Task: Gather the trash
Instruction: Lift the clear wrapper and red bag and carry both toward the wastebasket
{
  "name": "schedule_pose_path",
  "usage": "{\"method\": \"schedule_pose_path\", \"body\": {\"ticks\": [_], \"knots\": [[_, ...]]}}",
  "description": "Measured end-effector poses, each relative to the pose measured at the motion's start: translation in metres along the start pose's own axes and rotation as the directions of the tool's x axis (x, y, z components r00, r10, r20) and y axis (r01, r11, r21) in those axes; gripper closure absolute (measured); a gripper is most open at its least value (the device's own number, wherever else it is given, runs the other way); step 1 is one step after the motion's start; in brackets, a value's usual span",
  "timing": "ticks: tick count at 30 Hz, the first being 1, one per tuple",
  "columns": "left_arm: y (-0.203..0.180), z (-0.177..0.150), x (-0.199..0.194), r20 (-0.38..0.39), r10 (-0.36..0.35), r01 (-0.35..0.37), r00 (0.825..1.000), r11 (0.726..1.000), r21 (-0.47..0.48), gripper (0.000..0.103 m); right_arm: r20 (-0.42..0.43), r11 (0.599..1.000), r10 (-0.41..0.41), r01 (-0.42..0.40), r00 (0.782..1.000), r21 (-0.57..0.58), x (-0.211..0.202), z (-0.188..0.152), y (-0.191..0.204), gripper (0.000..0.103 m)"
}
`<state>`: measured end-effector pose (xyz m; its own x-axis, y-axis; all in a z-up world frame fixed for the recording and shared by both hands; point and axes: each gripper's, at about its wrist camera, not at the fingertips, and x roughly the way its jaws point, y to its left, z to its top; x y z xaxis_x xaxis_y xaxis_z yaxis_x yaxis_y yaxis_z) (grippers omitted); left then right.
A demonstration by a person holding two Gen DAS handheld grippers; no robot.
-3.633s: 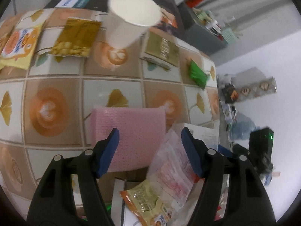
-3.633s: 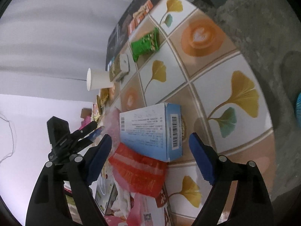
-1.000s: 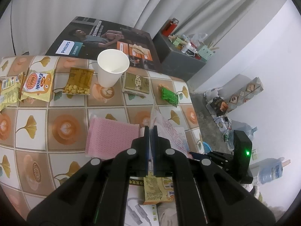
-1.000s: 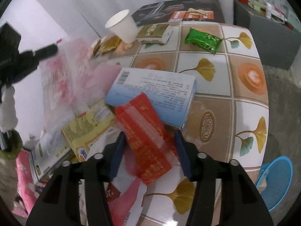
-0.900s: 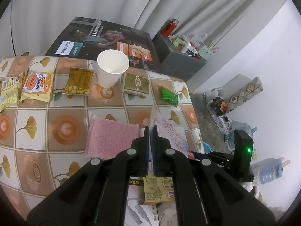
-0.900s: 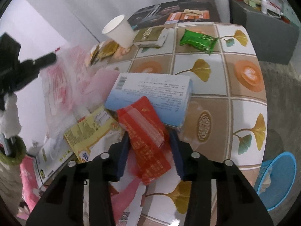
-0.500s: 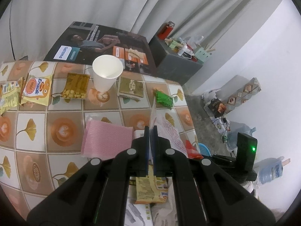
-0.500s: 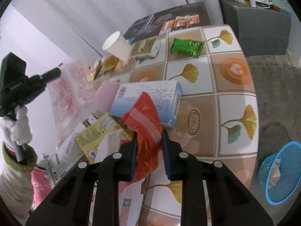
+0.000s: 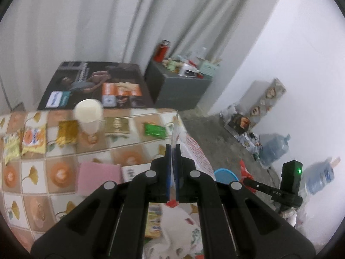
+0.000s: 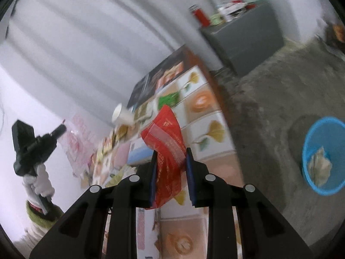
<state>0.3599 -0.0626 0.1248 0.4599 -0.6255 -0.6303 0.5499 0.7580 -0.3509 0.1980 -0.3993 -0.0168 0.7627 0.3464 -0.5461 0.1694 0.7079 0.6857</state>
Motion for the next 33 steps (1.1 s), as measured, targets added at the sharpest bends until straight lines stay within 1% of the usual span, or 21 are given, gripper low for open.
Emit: {"method": "schedule_pose_path", "body": {"ticks": [3, 8, 10, 15, 19, 26, 33], "knots": [[-0.035, 0.001, 0.019, -0.035, -0.009, 0.011, 0.999, 0.998, 0.057, 0.102, 0.049, 0.998, -0.006, 0.003, 0.999, 0.065, -0.026, -0.008, -0.024, 0.08], [-0.097, -0.004, 0.047, -0.069, -0.049, 0.058, 0.996, 0.989, 0.132, 0.102, 0.114, 0.989, -0.036, 0.019, 0.993, 0.146, -0.068, -0.016, -0.063, 0.08], [-0.124, -0.01, 0.06, -0.085, -0.061, 0.075, 0.995, 0.983, 0.167, 0.102, 0.133, 0.985, -0.044, 0.02, 0.99, 0.172, -0.08, -0.02, -0.076, 0.08], [-0.178, -0.025, 0.091, -0.129, -0.081, 0.108, 0.988, 0.969, 0.22, 0.102, 0.171, 0.971, -0.058, 0.016, 0.984, 0.238, -0.106, -0.031, -0.107, 0.08], [-0.218, -0.04, 0.115, -0.162, -0.078, 0.121, 0.984, 0.953, 0.277, 0.102, 0.189, 0.961, -0.066, 0.012, 0.98, 0.277, -0.122, -0.04, -0.129, 0.08], [-0.259, -0.062, 0.156, -0.22, -0.073, 0.143, 0.973, 0.935, 0.323, 0.102, 0.205, 0.941, -0.093, 0.018, 0.974, 0.339, -0.146, -0.054, -0.163, 0.08], [-0.289, -0.084, 0.192, -0.282, -0.074, 0.169, 0.957, 0.928, 0.331, 0.102, 0.212, 0.921, -0.118, 0.028, 0.97, 0.388, -0.159, -0.061, -0.189, 0.08]]}}
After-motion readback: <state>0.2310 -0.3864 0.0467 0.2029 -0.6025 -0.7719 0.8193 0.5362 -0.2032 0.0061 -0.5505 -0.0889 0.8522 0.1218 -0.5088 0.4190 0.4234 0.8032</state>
